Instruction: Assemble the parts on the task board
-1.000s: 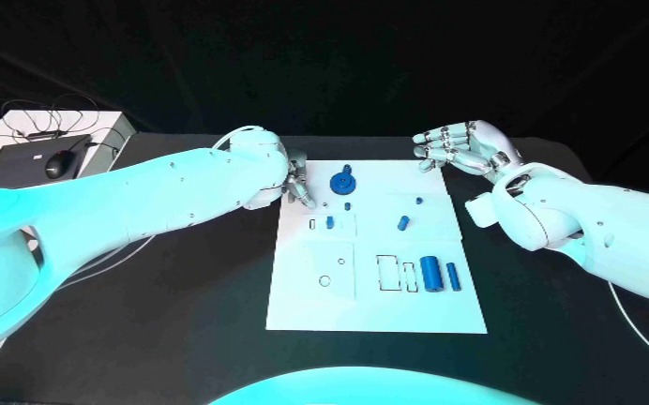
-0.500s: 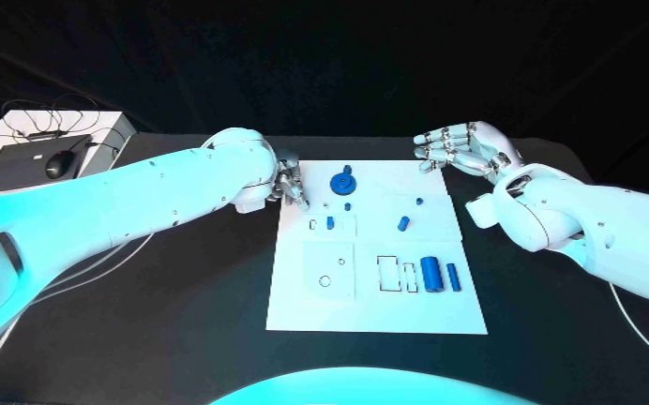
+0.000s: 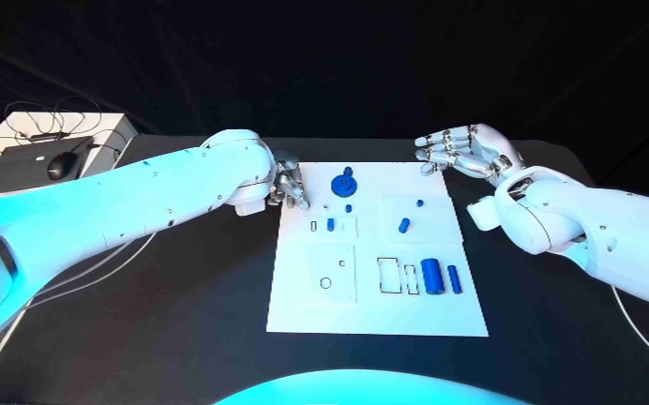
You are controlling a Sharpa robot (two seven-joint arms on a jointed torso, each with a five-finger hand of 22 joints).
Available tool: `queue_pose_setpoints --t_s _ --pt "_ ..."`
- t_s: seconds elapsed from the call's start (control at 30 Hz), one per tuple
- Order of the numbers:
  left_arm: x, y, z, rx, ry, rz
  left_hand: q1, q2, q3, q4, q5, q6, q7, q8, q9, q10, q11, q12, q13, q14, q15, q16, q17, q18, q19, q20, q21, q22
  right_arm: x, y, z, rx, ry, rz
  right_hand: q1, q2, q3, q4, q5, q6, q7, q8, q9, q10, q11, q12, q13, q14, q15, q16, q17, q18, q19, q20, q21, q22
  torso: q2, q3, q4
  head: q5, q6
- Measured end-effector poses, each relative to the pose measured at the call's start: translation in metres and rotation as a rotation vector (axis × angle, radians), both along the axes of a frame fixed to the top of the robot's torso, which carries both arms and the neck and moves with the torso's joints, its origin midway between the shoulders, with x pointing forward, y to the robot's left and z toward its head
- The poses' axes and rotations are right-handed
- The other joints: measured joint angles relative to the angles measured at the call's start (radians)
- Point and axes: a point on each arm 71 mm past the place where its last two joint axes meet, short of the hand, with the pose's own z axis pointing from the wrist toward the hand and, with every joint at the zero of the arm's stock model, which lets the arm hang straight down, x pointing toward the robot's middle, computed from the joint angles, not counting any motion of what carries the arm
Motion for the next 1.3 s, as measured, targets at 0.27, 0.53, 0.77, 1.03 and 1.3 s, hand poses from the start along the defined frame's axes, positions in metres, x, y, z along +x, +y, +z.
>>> queue_pose_setpoints --t_s 0.27,0.53,0.77,1.03,1.3 --pt "-0.0002 0.0013 0.0008 -0.008 0.013 0.0 -0.005 0.006 0.012 -0.001 0.002 0.005 0.006 0.008 -0.044 -0.003 -0.001 0.005 -0.009 -0.007 0.0 0.01 -0.016 0.0 -0.003 0.003 0.0 0.0 -0.0001 0.0003 -0.0004 0.0 0.001 0.001 0.0 0.0 0.0 0.0 0.0 0.0 0.0 0.0 0.0 0.0 0.0 0.0 0.0 0.0 0.0 0.0 0.0 0.0 0.0 0.0 0.0 0.0 0.0 0.0001 -0.0003 0.001 0.004" --pt "-0.0001 0.0019 0.0013 -0.008 0.019 -0.004 -0.014 0.021 0.044 0.0 0.0 -0.002 0.013 0.014 -0.069 -0.006 0.003 0.014 -0.015 -0.014 0.0 0.019 -0.026 0.012 -0.007 0.007 0.0 0.001 -0.0002 0.0001 -0.0005 0.0 0.002 0.001 0.0 0.0 0.0 0.0 0.0 0.0 0.0 0.0 0.0 0.0 0.0 0.0 0.0 0.0 0.0 0.0 0.0 0.0 0.0 0.0 0.0 0.0 0.0 -0.0001 -0.0003 0.0 0.005" --pt "-0.0002 0.0011 0.0015 -0.005 0.017 -0.012 -0.007 0.027 0.052 -0.008 -0.001 -0.002 0.012 0.023 -0.074 -0.007 0.003 0.014 -0.024 -0.018 0.003 0.033 -0.022 0.014 -0.007 0.007 0.006 0.001 -0.0002 0.0003 -0.0007 0.0 0.002 0.002 0.0 0.0 0.0 0.0 0.0 0.0 0.0 0.0 0.0 0.0 0.0 0.0 0.0 0.0 0.0 0.0 0.0 0.0 0.0 0.0 0.0 0.0 0.0 -0.0004 0.0002 -0.001 0.004" --pt "-0.0013 0.0004 0.0021 -0.006 -0.002 -0.027 -0.004 0.03 0.074 -0.045 -0.009 0.024 -0.01 0.029 -0.078 0.03 -0.012 0.009 -0.059 0.015 -0.011 0.074 0.036 0.014 0.008 -0.007 0.048 0.001 -0.0002 0.0003 -0.0009 -0.001 0.003 0.003 0.0 0.0 0.0 0.0 0.0 0.0 0.0 0.0 0.0 0.0 0.0 0.0 0.0 0.0 0.0 0.0 0.0 0.0 0.0 0.0 0.0 0.0 0.0 -0.0001 -0.0001 -0.001 0.006" --pt "-0.003 0.0036 0.0055 -0.03 -0.056 -0.021 -0.042 -0.022 0.106 -0.048 0.087 0.049 -0.034 0.029 -0.079 0.092 -0.035 -0.003 -0.079 0.067 -0.027 0.106 0.114 -0.008 0.04 -0.04 0.121 0.001 -0.0002 0.0002 -0.001 -0.001 0.003 0.003 0.0 0.0 0.0 0.0 0.0 0.0 0.0 0.0 0.0 0.0 0.0 0.0 0.0 0.0 0.0 0.0 0.0 0.0 0.0 0.0 0.0 0.0 0.0 -0.0001 0.0 -0.002 0.005"
